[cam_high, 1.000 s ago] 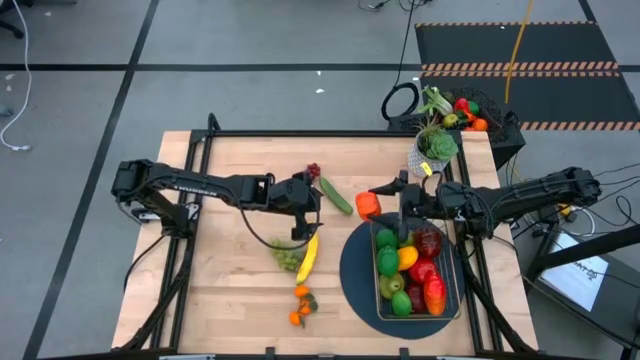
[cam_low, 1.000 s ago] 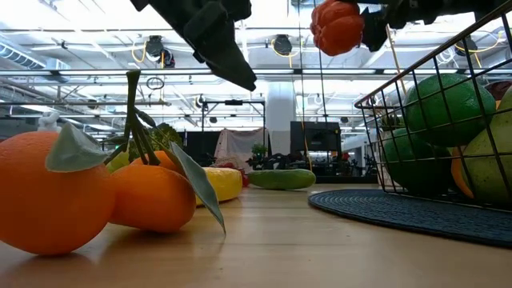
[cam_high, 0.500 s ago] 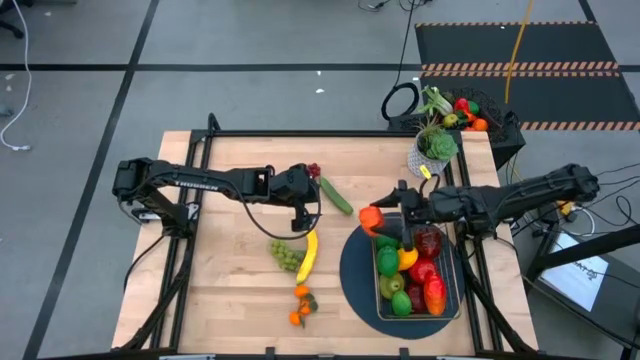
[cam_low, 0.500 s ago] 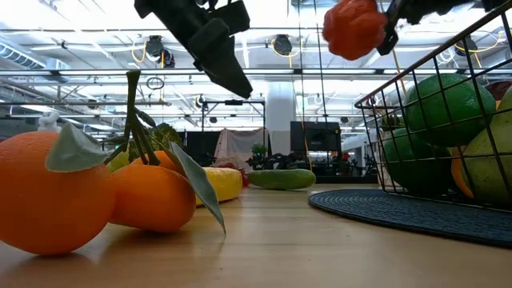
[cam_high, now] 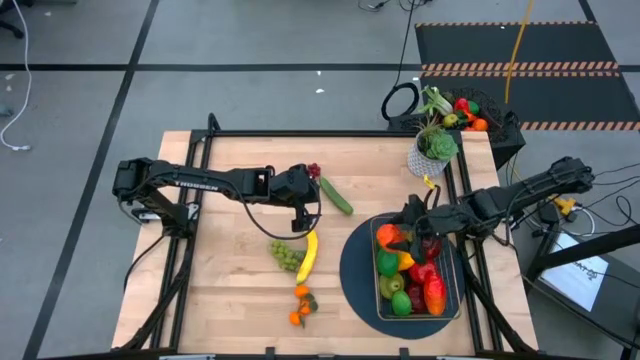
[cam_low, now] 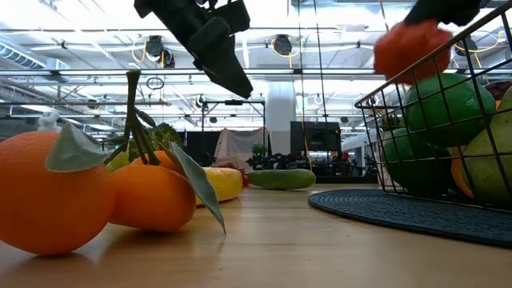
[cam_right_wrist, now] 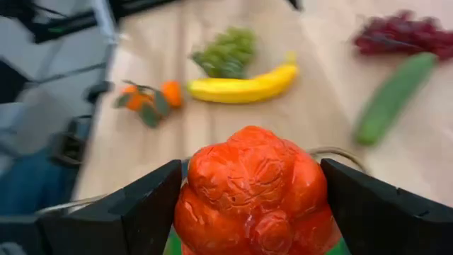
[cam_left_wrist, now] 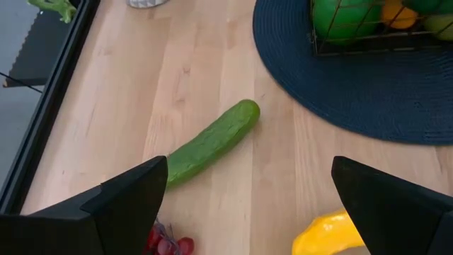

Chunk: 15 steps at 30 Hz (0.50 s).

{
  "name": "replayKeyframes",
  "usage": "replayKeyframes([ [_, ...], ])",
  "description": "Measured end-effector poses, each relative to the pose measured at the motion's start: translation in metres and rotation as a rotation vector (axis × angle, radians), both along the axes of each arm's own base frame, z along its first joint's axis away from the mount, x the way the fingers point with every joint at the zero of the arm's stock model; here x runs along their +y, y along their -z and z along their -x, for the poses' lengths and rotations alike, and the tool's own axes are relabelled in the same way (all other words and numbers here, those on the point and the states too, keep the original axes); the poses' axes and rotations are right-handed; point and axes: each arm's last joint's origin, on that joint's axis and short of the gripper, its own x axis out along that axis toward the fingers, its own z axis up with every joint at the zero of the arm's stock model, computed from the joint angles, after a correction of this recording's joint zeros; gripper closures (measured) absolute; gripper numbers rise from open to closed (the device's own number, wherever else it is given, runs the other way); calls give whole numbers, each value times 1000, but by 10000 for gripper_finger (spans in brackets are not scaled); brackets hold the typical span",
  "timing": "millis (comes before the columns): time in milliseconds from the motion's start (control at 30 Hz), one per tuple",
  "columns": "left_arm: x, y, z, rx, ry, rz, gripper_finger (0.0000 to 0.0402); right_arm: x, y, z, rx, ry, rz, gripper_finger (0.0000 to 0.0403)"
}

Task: Build produce basket
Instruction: Put the tangerine into the wire basket

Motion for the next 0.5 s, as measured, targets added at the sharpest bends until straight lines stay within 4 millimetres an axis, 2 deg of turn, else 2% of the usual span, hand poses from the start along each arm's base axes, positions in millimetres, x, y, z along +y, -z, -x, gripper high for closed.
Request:
replayKeyframes([
  [233,0,-3,-2,-34,13,-15,2,-4,10,4,64,59,76,82],
  [500,10,-6,-5,-75,27,-65,2,-5,21,8,136,95,60,40],
])
